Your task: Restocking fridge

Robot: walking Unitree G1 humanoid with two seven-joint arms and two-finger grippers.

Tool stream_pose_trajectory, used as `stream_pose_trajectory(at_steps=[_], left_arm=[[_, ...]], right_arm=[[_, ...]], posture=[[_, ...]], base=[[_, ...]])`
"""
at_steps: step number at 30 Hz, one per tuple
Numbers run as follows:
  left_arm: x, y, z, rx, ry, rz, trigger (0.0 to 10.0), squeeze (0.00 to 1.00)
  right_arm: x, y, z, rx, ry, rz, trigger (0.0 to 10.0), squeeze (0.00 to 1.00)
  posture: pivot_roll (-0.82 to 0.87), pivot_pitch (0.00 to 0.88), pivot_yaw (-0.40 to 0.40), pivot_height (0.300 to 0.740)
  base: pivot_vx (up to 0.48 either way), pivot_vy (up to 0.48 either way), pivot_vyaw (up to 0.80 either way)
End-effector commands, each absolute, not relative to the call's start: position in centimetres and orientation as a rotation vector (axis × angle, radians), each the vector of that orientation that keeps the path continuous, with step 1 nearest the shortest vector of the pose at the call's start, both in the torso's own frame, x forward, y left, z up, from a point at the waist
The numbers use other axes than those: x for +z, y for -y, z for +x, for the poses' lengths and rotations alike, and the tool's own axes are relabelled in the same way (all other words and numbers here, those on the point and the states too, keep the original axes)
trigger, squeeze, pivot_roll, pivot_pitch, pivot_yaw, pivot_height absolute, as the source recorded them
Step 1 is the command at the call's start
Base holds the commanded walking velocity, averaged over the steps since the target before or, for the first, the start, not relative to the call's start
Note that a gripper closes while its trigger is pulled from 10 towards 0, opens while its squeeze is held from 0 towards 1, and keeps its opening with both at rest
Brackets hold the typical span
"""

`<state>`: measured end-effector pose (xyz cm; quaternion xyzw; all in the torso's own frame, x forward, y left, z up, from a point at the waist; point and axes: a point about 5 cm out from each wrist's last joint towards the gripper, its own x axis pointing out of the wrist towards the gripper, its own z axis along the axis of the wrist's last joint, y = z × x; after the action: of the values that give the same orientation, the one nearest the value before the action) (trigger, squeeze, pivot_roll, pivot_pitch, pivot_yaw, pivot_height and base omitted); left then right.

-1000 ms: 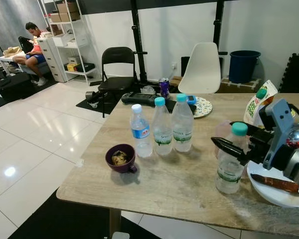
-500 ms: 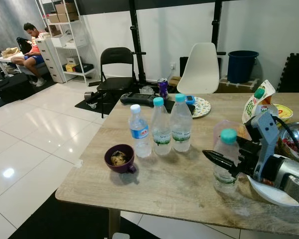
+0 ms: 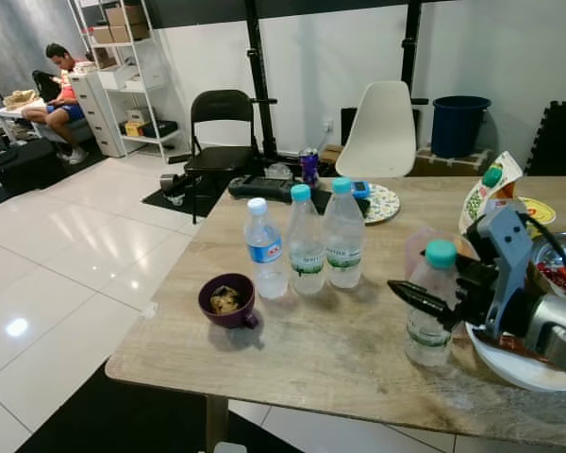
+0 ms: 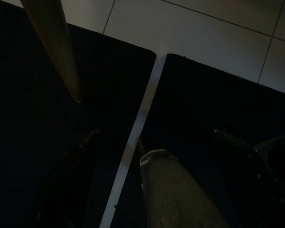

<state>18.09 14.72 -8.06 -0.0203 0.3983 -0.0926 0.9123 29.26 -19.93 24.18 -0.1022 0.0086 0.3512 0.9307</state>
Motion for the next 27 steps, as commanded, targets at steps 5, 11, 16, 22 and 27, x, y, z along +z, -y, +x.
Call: stream_pose_trajectory(at_steps=[5,11,16,22,27], left_arm=[[-8.2,-15.9,17.7,-0.182,-0.833,-0.011,10.0,0.0],[-8.2,-16.0,17.7,-0.183,-0.836,-0.011,10.0,0.0],[-8.3,-16.1,17.5,-0.182,-0.843,-0.013,10.0,0.0],[-8.4,-16.0,17.5,-0.182,-0.846,-0.016,10.0,0.0],[-8.3,-15.7,17.5,-0.183,-0.844,-0.02,10.0,0.0]], right_arm=[[24.6,20.9,29.3,0.696,-0.055,-0.244,10.0,0.0],[24.6,21.1,29.1,0.712,-0.113,-0.236,10.0,0.0],[25.0,21.0,29.1,0.71,-0.119,-0.198,10.0,0.0],[25.6,20.7,29.3,0.701,-0.101,-0.143,10.0,0.0],[26.2,20.5,29.7,0.689,-0.09,-0.107,10.0,0.0]], posture=[[-0.05,0.029,0.082,0.74],[-0.05,0.028,0.083,0.74],[-0.05,0.026,0.083,0.74],[-0.05,0.027,0.081,0.74],[-0.05,0.026,0.076,0.74]], base=[[0.0,0.0,0.0],[0.0,0.0,0.0],[0.0,0.0,0.0],[0.0,0.0,0.0],[0.0,0.0,0.0]])
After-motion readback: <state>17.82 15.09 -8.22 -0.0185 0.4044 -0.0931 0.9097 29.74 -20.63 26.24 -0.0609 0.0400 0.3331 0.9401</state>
